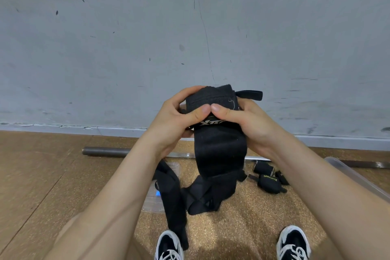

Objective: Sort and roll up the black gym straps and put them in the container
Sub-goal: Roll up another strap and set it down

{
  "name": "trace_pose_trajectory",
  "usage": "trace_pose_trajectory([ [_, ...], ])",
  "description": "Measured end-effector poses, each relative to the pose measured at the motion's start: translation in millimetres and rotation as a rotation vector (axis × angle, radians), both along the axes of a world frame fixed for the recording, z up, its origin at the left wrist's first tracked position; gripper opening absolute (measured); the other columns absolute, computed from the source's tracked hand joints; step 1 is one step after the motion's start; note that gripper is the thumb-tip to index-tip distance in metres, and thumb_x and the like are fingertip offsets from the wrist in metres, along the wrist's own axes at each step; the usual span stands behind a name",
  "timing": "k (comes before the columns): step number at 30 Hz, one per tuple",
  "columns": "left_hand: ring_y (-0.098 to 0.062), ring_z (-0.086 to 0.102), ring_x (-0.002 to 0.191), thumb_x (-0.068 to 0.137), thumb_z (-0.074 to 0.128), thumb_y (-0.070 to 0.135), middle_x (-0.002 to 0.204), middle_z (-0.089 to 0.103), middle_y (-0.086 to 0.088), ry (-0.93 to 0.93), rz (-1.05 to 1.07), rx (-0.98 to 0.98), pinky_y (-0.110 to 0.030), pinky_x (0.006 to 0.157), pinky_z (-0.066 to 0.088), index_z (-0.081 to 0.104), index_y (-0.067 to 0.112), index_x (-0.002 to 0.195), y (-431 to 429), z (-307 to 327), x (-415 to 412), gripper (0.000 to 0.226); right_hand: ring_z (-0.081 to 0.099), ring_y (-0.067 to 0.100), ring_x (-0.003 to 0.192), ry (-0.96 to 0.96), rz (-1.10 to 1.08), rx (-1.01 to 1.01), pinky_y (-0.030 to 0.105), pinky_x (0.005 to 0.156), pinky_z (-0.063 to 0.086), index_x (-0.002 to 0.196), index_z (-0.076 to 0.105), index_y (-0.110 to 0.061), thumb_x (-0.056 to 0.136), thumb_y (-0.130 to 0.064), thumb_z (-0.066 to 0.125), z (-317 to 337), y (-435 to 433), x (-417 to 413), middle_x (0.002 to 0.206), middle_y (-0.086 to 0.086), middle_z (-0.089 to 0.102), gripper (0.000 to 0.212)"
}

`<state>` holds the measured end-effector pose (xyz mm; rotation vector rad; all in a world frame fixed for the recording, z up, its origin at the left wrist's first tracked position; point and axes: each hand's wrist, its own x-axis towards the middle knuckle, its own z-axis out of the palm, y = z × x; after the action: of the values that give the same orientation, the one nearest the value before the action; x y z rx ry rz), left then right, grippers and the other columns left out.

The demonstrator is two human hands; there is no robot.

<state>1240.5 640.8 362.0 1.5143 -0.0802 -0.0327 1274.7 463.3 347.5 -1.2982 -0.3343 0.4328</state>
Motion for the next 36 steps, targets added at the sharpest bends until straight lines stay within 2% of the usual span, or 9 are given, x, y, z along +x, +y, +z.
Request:
trace_pose_trajectory([
  [3,-0.019,0.07,0.093,0.076,0.079,0.002,0.105,0.07,-0.002,-0.104,0.064,0.073,-0.036,0.073,0.06,0.067,0.027,0.113,-0.4,0.0,-0.7,0.047,0.071,0.026,0.104,0.009,0.029,-0.083,0.039,0.083,0.057,0.125,0.063,-0.01,0.076,-0.041,0.079,1.0,-0.2,1.4,0.114,0.01,0.073,0.061],
  [7,-0.009,0.067,0.096,0.075,0.073,-0.013,0.105,0.07,0.004,-0.28,0.101,0.24,-0.023,0.079,0.055,0.067,0.027,0.112,-5.6,-4.0,0.2,0.055,0.072,0.026,0.103,0.029,-0.001,-0.081,0.045,0.088,0.057,0.12,0.067,-0.013,0.074,-0.048,0.076,1.5,2.7,-0.2,0.111,0.009,0.074,0.059],
  [12,-0.006,0.064,0.106,0.068,0.073,0.001,0.107,0.068,0.022,-0.405,0.113,0.342,-0.023,0.092,0.051,0.063,0.039,0.11,-13.0,-9.0,0.4,0.057,0.073,0.021,0.092,0.078,-0.019,0.049,0.031,0.069,0.058,0.123,0.063,-0.005,0.08,-0.038,0.068,6.9,0.8,-0.2,0.105,0.011,0.073,0.055],
  [16,-0.013,0.066,0.104,0.068,0.077,0.006,0.111,0.066,0.011,-0.342,0.076,0.322,-0.028,0.086,0.055,0.061,0.033,0.116,-7.9,-11.7,1.9,0.057,0.073,0.021,0.087,0.134,0.027,0.094,0.031,0.066,0.059,0.122,0.062,-0.007,0.079,-0.031,0.069,5.4,-2.7,0.0,0.1,0.009,0.074,0.049],
  [21,-0.016,0.066,0.105,0.083,0.067,0.03,0.113,0.069,0.003,0.024,-0.156,0.061,-0.038,0.078,0.057,0.055,0.024,0.129,0.5,-1.9,-1.6,0.048,0.07,0.023,0.097,0.077,0.05,0.083,0.038,0.082,0.058,0.115,0.064,-0.015,0.078,-0.023,0.072,6.4,-11.8,5.8,0.102,0.006,0.072,0.039],
  [24,-0.02,0.069,0.097,0.082,0.072,0.03,0.102,0.071,-0.001,-0.052,-0.068,0.126,-0.045,0.077,0.06,0.063,0.028,0.116,-3.0,1.9,-3.9,0.035,0.068,0.03,0.11,0.119,0.124,0.066,0.045,0.095,0.055,0.125,0.061,-0.011,0.079,-0.024,0.075,4.9,-17.3,7.7,0.117,0.015,0.069,0.05],
  [28,-0.014,0.07,0.082,0.08,0.076,0.008,0.098,0.069,-0.005,-0.139,-0.036,0.16,-0.029,0.061,0.057,0.064,0.025,0.114,-6.0,3.1,-5.6,0.04,0.062,0.034,0.121,0.214,0.188,0.052,0.051,0.104,0.048,0.135,0.057,-0.009,0.085,-0.044,0.066,5.4,-17.2,7.1,0.133,0.019,0.063,0.062],
  [31,-0.008,0.068,0.085,0.073,0.077,0.009,0.102,0.069,-0.003,-0.232,-0.022,0.257,-0.022,0.07,0.055,0.064,0.031,0.112,-6.8,0.5,-5.1,0.046,0.064,0.034,0.117,0.238,0.203,0.019,0.05,0.099,0.051,0.129,0.063,-0.009,0.087,-0.05,0.059,6.9,-17.3,7.3,0.127,0.019,0.066,0.059],
  [36,-0.006,0.068,0.096,0.073,0.076,0.004,0.109,0.068,0.004,-0.318,-0.017,0.339,-0.019,0.079,0.052,0.062,0.029,0.115,-8.3,-2.0,-5.6,0.051,0.07,0.027,0.092,0.24,0.129,0.113,0.043,0.081,0.06,0.115,0.065,-0.014,0.079,-0.027,0.069,8.5,-16.6,7.8,0.105,0.013,0.07,0.039],
])
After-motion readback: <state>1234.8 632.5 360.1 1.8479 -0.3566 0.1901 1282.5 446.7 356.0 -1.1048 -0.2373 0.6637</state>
